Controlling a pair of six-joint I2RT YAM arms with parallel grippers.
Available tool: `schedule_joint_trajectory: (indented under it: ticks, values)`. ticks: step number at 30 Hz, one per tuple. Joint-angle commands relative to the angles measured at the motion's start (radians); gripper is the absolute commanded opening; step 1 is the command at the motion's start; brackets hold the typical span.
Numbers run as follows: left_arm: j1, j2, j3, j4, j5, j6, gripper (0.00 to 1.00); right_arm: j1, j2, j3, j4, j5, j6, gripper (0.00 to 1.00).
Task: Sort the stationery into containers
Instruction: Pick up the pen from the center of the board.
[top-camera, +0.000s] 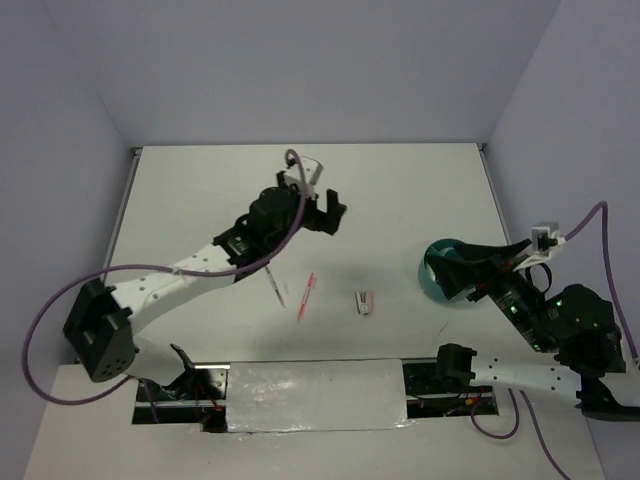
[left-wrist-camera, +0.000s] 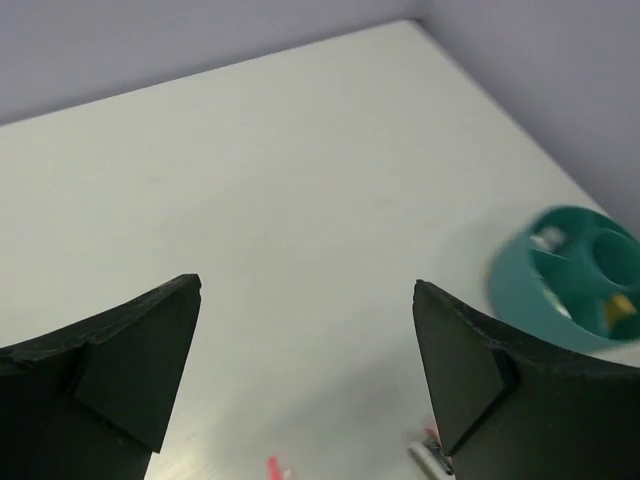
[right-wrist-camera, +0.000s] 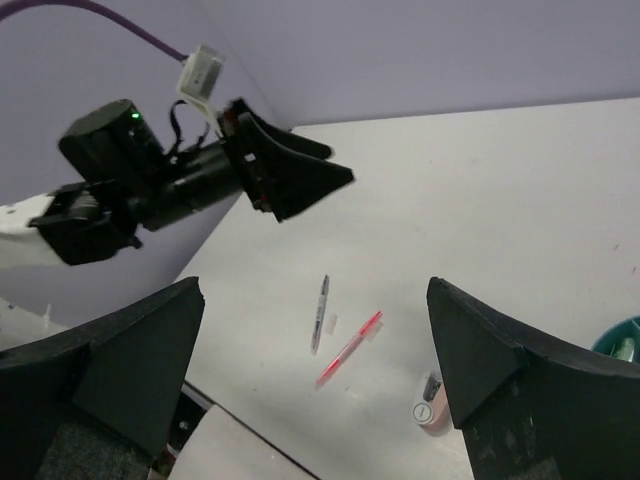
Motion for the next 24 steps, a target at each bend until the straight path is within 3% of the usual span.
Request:
schedule_joint_trajectory:
  ticks: [1,2,5,8,10,12,13,14,16,19,21,24]
  values:
    - [0.018,-0.149,-0.020,-0.340,-0.347,-0.127,0.99,0.005,0.213,0.080,0.045,0.057,-0.008,1.00]
    - [0.027,-0.216,-0.033,-0.383,-0.395,-0.140,0.99,0.003,0.302,0.094,0.033,0.065,-0.001,1.00]
    - [0.058,-0.342,-0.083,-0.514,-0.489,-0.198,0.99,0.003,0.364,0.099,0.103,0.033,-0.003,1.00]
    - [0.078,-0.418,-0.075,-0.675,-0.564,-0.248,0.99,0.002,0.356,0.041,0.305,-0.034,-0.021,1.00]
    - [0.079,-0.436,-0.021,-0.892,-0.673,-0.394,0.99,-0.003,0.440,0.064,0.278,-0.010,0.074,1.00]
    - [0.081,-0.470,0.012,-1.014,-0.718,-0.503,0.99,-0.015,0.564,0.180,0.107,0.033,0.170,1.00]
    - [0.083,-0.485,0.041,-1.096,-0.730,-0.520,0.99,-0.017,0.709,0.226,0.035,0.048,0.212,1.00]
    - [0.083,-0.520,0.055,-1.123,-0.738,-0.526,0.99,-0.017,0.774,0.274,-0.095,0.056,0.252,1.00]
    - [0.084,-0.579,0.084,-1.160,-0.729,-0.491,0.99,-0.017,0.914,0.337,-0.130,0.015,0.284,1.00]
    - [0.084,-0.637,0.104,-1.189,-0.706,-0.407,0.99,-0.035,1.006,0.268,0.070,-0.265,0.130,1.00]
    - [0.086,-0.663,0.091,-1.191,-0.719,-0.344,0.99,-0.057,1.075,0.257,0.131,-0.394,0.120,0.98]
    - [0.086,-0.729,0.005,-1.146,-0.777,-0.312,0.99,-0.083,1.259,0.321,0.106,-0.429,0.118,0.88]
